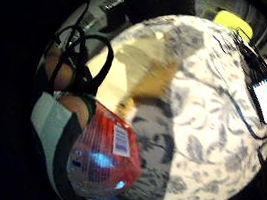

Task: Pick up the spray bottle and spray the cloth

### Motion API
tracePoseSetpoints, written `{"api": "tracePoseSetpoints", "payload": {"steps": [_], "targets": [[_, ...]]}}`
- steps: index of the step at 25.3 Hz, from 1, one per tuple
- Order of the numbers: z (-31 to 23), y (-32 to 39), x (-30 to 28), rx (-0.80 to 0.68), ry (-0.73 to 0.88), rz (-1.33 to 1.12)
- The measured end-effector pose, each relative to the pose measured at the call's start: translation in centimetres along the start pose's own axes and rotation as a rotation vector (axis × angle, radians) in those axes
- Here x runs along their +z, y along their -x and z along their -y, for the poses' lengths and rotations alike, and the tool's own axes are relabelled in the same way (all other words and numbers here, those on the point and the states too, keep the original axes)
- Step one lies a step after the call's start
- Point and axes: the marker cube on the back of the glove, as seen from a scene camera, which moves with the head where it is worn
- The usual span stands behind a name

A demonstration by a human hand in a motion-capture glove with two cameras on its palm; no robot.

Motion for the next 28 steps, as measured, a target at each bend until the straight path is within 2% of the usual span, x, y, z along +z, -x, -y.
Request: {"api": "tracePoseSetpoints", "payload": {"steps": [2, 5, 11, 15, 28], "targets": [[-0.6, 2.9, 1.5, -0.126, -0.074, 0.128], [-1.4, 5.9, 5.1, -0.228, -0.085, 0.274], [-1.7, 8.1, 15.1, -0.288, -0.022, 0.416], [-1.7, 8.4, 19.5, -0.314, -0.017, 0.429], [-2.5, 8.4, 21.4, -0.340, 0.002, 0.393]]}}
